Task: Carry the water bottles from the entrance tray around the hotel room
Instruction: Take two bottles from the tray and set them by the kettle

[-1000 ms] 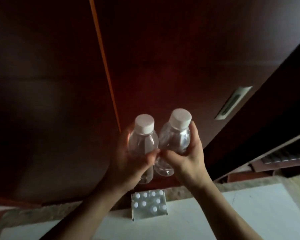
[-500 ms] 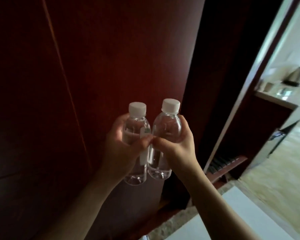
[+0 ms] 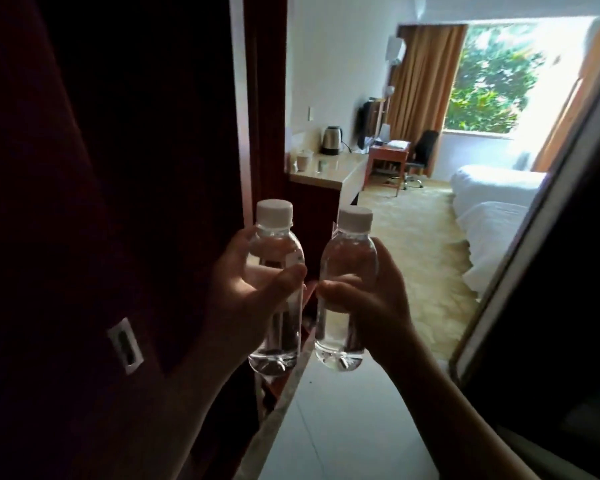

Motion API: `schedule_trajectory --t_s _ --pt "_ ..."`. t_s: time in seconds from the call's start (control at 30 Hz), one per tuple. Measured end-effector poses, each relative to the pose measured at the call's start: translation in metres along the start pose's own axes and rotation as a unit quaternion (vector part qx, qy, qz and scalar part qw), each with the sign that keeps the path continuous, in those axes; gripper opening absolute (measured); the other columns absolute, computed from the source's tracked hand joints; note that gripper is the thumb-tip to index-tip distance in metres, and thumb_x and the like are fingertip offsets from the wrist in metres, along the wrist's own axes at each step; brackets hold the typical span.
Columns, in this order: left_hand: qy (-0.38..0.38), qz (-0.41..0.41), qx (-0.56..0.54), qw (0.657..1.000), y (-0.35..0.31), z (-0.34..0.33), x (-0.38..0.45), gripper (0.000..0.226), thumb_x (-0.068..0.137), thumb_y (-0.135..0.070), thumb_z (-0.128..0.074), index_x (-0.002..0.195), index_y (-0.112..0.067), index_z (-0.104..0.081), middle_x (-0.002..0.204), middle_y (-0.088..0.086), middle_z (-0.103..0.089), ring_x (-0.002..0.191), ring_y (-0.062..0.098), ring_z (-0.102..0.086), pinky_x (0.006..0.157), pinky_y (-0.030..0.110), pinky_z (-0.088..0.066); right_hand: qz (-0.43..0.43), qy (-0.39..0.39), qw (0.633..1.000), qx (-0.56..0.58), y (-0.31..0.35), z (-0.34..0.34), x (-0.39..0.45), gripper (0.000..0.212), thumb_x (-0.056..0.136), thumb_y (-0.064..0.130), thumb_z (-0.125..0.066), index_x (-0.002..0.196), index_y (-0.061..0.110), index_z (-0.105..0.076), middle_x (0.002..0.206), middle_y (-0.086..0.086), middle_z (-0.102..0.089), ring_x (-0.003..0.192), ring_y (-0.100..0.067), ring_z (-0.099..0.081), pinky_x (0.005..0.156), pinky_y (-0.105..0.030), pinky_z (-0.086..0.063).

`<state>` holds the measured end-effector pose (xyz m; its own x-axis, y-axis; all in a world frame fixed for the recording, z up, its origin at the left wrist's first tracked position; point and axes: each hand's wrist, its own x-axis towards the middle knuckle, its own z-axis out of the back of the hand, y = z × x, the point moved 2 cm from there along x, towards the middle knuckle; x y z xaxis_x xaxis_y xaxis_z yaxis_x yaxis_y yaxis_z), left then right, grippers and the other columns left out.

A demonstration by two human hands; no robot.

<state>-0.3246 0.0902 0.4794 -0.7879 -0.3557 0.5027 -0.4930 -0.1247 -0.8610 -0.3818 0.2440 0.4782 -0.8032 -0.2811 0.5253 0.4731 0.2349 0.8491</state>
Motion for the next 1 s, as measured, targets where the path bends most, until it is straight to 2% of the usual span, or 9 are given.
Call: schedule_trajectory --t_s 0.1,0.23,0.4,0.5,0.57,0.7,0.77,0.87,1.0 --pt "0.049 0.001 -0.011 0.999 0.015 -0.065 0.020 0.056 0.065 -0.041 -0.074 0.110 -0.010 -0.060 0.101 0.012 -0.069 0.085 0.032 -0.073 0.069 0.046 -0.062 0.020 -0.035 0.998 -0.039 0.001 0.063 0.014 0.039 0.065 0.000 -0.073 0.097 0.009 -0.054 0.079 -0.005 -0.061 0.066 -0.015 -0.065 0.057 -0.031 -0.058" --pt "0.093 0.000 -0.051 0.994 0.031 -0.150 0.049 0.052 0.066 -0.039 -0.073 0.104 -0.007 -0.061 0.091 0.007 -0.069 0.076 0.026 -0.073 0.067 0.053 -0.061 0.028 -0.092 0.993 -0.066 0.003 0.136 0.034 0.040 0.064 0.006 -0.078 0.097 0.015 -0.056 0.080 -0.001 -0.065 0.067 -0.010 -0.068 0.056 -0.025 -0.056" --pt "0.137 -0.005 -0.072 0.988 0.049 -0.231 0.079 0.047 0.066 -0.038 -0.074 0.102 -0.011 -0.062 0.088 0.002 -0.069 0.078 0.022 -0.073 0.067 0.050 -0.062 0.033 -0.132 0.986 -0.098 -0.001 0.207 0.063 0.042 0.063 0.012 -0.079 0.097 0.022 -0.057 0.085 0.004 -0.067 0.074 -0.006 -0.071 0.059 -0.020 -0.055" --pt "0.154 -0.002 -0.080 0.985 0.065 -0.259 0.100 0.042 0.066 -0.038 -0.074 0.100 -0.016 -0.063 0.089 0.003 -0.070 0.076 0.026 -0.072 0.066 0.053 -0.061 0.029 -0.146 0.984 -0.097 -0.012 0.237 0.081 0.043 0.062 0.014 -0.078 0.099 0.022 -0.057 0.089 0.000 -0.065 0.074 -0.004 -0.070 0.058 -0.018 -0.055" --pt "0.161 -0.015 -0.080 0.984 0.076 -0.273 0.120 0.048 0.065 -0.041 -0.076 0.103 -0.014 -0.062 0.091 0.005 -0.069 0.076 0.029 -0.072 0.065 0.052 -0.061 0.029 -0.156 0.983 -0.095 -0.023 0.255 0.097 0.044 0.060 0.015 -0.077 0.099 0.021 -0.057 0.089 -0.001 -0.065 0.074 0.000 -0.069 0.057 -0.016 -0.054" --pt "0.164 0.012 -0.106 0.981 0.109 -0.293 0.170 0.055 0.063 -0.039 -0.075 0.106 -0.008 -0.060 0.097 0.017 -0.065 0.069 0.024 -0.073 0.057 0.030 -0.058 0.012 -0.163 0.981 -0.104 -0.060 0.281 0.142 0.048 0.059 0.017 -0.080 0.100 0.019 -0.056 0.088 0.003 -0.065 0.076 0.001 -0.068 0.058 -0.017 -0.055" --pt "0.166 0.007 -0.112 0.980 0.133 -0.301 0.203 0.054 0.065 -0.038 -0.071 0.107 -0.007 -0.059 0.098 0.019 -0.065 0.069 0.022 -0.073 0.058 0.029 -0.057 0.012 -0.171 0.978 -0.121 -0.087 0.293 0.171 0.049 0.058 0.023 -0.084 0.099 0.024 -0.057 0.086 0.009 -0.068 0.078 -0.004 -0.069 0.061 -0.021 -0.057" --pt "0.172 0.009 -0.119 0.978 0.166 -0.312 0.249 0.053 0.065 -0.038 -0.072 0.106 -0.006 -0.060 0.094 0.012 -0.067 0.069 0.021 -0.073 0.059 0.035 -0.058 0.009 -0.184 0.972 -0.146 -0.115 0.305 0.212 0.047 0.057 0.023 -0.083 0.096 0.026 -0.057 0.087 0.005 -0.066 0.077 -0.004 -0.068 0.060 -0.021 -0.056" --pt "0.183 0.015 -0.143 0.972 0.214 -0.335 0.331 0.047 0.064 -0.036 -0.073 0.103 -0.012 -0.062 0.085 -0.002 -0.071 0.069 0.020 -0.074 0.059 0.037 -0.059 0.011 -0.207 0.964 -0.167 -0.149 0.326 0.292 0.051 0.050 0.041 -0.079 0.095 0.031 -0.058 0.087 0.008 -0.067 0.078 -0.005 -0.069 0.061 -0.023 -0.056"
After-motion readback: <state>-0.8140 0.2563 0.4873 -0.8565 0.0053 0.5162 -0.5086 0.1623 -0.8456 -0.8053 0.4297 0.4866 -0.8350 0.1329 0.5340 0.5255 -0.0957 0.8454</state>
